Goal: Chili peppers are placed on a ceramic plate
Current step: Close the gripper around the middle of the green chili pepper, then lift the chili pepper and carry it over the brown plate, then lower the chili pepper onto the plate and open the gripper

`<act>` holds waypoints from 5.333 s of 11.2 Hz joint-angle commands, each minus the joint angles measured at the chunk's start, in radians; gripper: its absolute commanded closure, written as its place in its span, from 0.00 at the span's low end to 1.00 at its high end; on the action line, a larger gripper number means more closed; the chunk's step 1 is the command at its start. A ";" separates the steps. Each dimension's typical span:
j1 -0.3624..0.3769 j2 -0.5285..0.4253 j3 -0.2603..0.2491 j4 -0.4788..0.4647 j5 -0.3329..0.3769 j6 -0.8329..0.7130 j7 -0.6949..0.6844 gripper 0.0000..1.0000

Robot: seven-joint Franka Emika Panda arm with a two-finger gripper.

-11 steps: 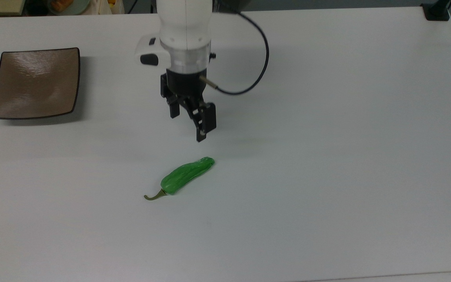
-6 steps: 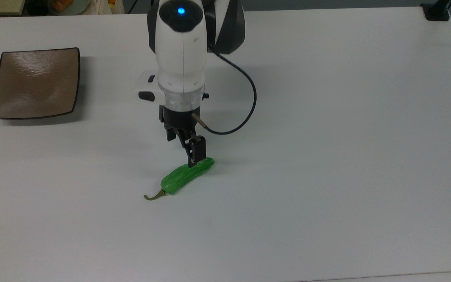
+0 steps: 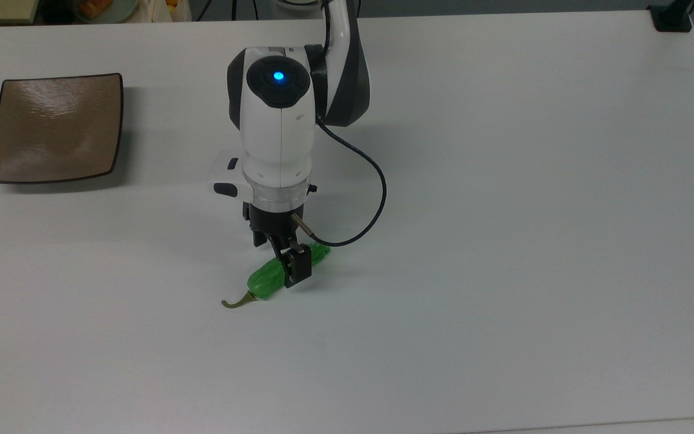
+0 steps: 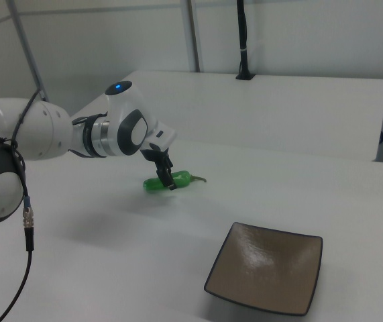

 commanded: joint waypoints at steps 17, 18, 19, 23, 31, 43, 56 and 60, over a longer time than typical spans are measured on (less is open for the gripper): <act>-0.037 -0.061 0.010 0.029 -0.020 -0.063 -0.275 0.82; -0.039 -0.078 0.010 0.029 -0.017 -0.098 -0.328 0.82; -0.048 -0.096 0.010 0.029 -0.006 -0.144 -0.397 0.82; -0.076 -0.177 0.007 0.029 0.060 -0.342 -0.679 0.82; -0.154 -0.271 -0.019 0.027 0.054 -0.430 -1.179 0.82; -0.208 -0.294 -0.243 -0.036 0.091 -0.479 -1.894 0.82; -0.246 -0.320 -0.262 -0.094 0.094 -0.488 -2.108 0.00; -0.232 -0.329 -0.237 -0.085 0.150 -0.542 -1.998 0.00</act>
